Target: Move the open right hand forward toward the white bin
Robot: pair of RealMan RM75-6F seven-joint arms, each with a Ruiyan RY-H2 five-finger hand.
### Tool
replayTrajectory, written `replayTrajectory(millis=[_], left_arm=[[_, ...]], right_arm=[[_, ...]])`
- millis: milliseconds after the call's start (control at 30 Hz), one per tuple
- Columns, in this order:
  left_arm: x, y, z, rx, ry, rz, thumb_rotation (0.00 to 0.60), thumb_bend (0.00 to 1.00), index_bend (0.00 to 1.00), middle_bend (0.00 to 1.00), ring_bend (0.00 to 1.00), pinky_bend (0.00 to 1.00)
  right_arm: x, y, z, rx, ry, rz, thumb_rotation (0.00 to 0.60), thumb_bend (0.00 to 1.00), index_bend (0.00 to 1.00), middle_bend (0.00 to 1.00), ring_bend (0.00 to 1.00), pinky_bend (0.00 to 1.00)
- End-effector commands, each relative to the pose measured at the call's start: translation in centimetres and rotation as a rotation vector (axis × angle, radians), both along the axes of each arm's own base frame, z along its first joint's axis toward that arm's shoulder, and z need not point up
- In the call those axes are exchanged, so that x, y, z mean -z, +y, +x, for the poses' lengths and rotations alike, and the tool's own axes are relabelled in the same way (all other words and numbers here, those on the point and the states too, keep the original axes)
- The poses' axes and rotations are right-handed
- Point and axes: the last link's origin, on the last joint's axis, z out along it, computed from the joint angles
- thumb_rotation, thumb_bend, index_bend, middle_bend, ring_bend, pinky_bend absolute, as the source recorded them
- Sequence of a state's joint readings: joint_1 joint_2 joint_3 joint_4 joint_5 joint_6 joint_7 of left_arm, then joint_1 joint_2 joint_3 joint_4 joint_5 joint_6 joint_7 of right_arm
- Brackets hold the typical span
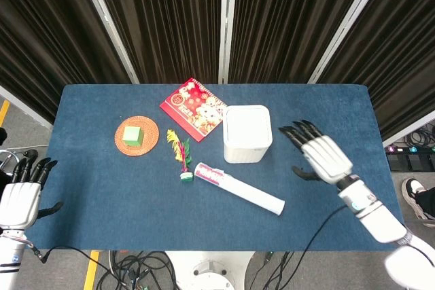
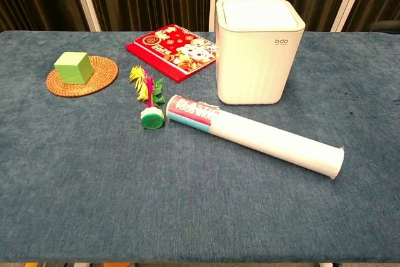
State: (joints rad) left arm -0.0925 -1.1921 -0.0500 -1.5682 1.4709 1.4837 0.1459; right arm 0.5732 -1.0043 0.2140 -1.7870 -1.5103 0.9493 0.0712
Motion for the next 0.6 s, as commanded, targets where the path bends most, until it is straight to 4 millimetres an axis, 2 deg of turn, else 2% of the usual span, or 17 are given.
replayTrajectory(millis=[33, 267, 433, 600], left_arm=[[-0.1, 0.1, -0.2, -0.008, -0.002, -0.001, 0.600, 0.00, 0.15, 0.11, 0.02, 0.02], [-0.1, 0.1, -0.5, -0.019, -0.002, -0.002, 0.600, 0.00, 0.15, 0.11, 0.02, 0.02], [0.0, 0.2, -0.7, -0.016, -0.005, -0.003, 0.600, 0.00, 0.15, 0.11, 0.02, 0.02], [0.0, 0.1, -0.8, -0.018, -0.010, -0.002, 0.600, 0.00, 0.15, 0.11, 0.02, 0.02]], right_arm=[[2.6, -2.9, 2.8, -0.031, 0.025, 0.046, 0.600, 0.22, 0.17, 0.16, 0.00, 0.00], [5.6, -4.5, 4.4, -0.038, 0.076, 0.087, 0.600, 0.22, 0.20, 0.18, 0.00, 0.00], [7.3, -5.1, 4.2, -0.024, 0.146, 0.094, 0.600, 0.22, 0.23, 0.23, 0.00, 0.00], [8.6, -4.9, 3.9, -0.001, 0.179, 0.128, 0.600, 0.22, 0.24, 0.25, 0.00, 0.00]])
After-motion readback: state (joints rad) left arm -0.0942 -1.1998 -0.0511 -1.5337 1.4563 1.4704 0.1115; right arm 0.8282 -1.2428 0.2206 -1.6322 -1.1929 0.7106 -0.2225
